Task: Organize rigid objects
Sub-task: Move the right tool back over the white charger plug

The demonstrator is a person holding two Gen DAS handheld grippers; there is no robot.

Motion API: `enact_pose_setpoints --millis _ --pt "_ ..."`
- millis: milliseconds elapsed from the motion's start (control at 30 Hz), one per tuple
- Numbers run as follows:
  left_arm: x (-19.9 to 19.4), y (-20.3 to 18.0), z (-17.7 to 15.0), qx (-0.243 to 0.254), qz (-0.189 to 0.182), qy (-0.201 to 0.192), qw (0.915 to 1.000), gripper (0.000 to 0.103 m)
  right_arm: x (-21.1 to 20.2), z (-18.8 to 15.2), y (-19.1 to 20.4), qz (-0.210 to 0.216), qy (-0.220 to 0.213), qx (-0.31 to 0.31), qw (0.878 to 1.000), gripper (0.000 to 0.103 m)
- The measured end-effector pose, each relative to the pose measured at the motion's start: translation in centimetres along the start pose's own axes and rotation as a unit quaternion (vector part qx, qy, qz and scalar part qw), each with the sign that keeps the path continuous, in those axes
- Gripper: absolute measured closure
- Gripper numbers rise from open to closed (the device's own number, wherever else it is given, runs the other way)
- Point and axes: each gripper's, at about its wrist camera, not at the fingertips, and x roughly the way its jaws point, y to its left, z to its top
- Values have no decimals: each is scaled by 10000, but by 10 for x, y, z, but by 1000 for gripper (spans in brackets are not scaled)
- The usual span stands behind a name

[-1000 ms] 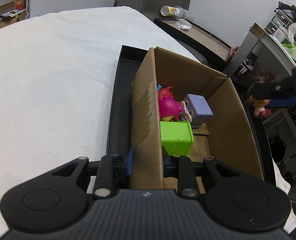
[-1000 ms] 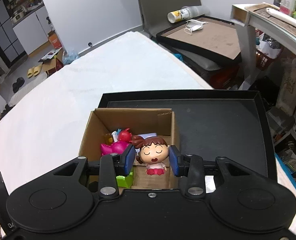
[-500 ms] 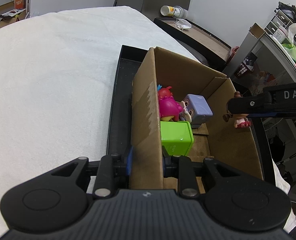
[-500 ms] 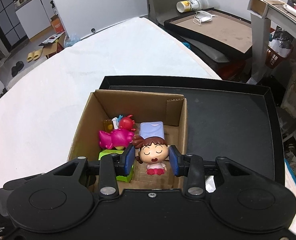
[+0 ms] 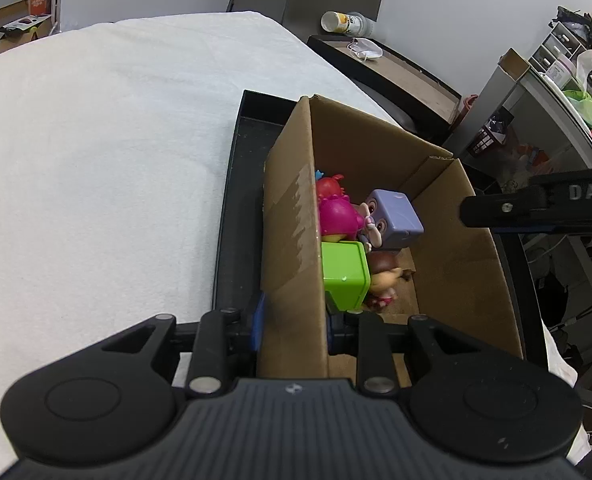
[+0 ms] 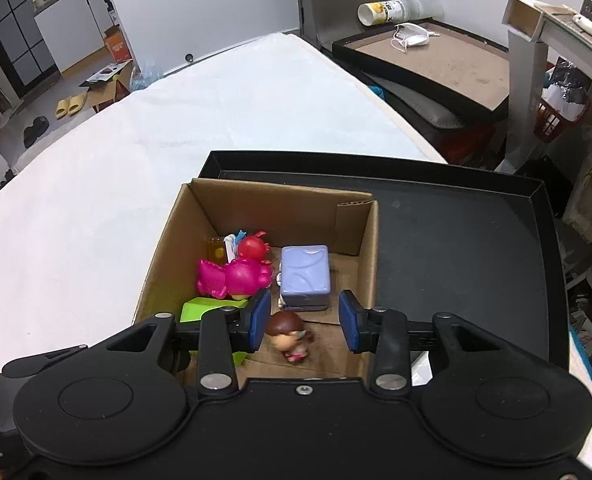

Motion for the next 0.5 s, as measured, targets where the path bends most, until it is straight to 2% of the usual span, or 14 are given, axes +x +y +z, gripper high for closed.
enact_pose_setpoints --millis 500 --pt "0 0 0 14 8 0 10000 77 -29 -9 -42 -189 -97 331 9992 65"
